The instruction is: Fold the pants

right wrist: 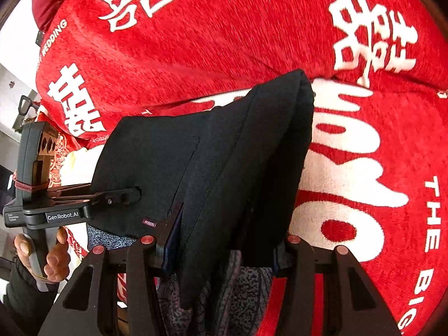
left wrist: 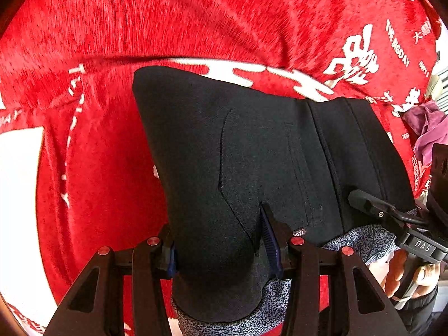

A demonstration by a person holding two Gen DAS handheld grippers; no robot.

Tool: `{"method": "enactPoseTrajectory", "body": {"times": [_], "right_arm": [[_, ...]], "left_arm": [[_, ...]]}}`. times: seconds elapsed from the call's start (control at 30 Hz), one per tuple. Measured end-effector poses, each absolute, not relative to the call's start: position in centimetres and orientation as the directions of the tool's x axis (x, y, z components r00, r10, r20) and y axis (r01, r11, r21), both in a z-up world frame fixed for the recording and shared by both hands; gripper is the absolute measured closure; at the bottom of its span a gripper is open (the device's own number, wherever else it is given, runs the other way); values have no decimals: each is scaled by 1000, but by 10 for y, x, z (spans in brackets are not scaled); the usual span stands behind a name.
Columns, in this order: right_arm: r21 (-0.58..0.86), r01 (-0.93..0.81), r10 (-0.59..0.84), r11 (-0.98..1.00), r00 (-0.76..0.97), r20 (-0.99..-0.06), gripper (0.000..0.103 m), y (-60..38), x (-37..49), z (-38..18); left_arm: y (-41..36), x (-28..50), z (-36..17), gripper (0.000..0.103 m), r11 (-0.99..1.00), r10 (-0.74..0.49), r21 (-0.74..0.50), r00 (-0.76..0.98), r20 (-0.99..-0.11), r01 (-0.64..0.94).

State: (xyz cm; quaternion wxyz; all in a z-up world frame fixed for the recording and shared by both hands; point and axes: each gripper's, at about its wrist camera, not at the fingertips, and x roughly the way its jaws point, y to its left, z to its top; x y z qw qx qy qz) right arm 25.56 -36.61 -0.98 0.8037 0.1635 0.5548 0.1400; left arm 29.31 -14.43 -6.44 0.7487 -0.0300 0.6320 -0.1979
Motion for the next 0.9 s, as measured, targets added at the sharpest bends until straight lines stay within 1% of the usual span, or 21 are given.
{"method": "enactPoseTrajectory", "body": {"times": [0.13,0.2,0.33,0.5,0.57,0.6,0.67,0.77,0.87,0.9], "right_arm": [[419,-36,407,907,325,-854,48,-368,258,-27],[429,-36,416,903,326,-849,48,-371,258,-30],[435,-40,423,900,321,-847,45,-374,259,-37],[461,-28,445,887,320,-836,41,-382,258,-51],[464,-26,448,886,314,-837,37,-384,259,-57],[468,-25,452,883,309,-837,36,-386,259,-60],[501,1,478,866,294,-828,29,-392,260,-70],[533,27,502,846,298,-812,25,-398,258,-68],[500,39,460,865,334,-823,20,-404,250,-46],[460,29,419,888,365,-832,19,-405,244,-31]], "left_arm": [[-139,294,-75,53,913,-358,-321,115,-927,251],[-136,294,-79,50,907,-372,-335,115,-921,255],[-127,295,-97,37,902,-398,-365,111,-911,232],[-118,294,-105,29,886,-438,-404,125,-890,229],[-115,296,-110,19,885,-441,-407,125,-889,226],[-114,297,-111,18,884,-444,-413,122,-888,218],[-108,298,-114,17,880,-460,-437,107,-882,186],[-98,296,-101,17,898,-434,-419,111,-894,139],[-87,287,-70,17,918,-392,-366,199,-898,156],[-85,283,-58,17,919,-388,-358,234,-891,163]]}}
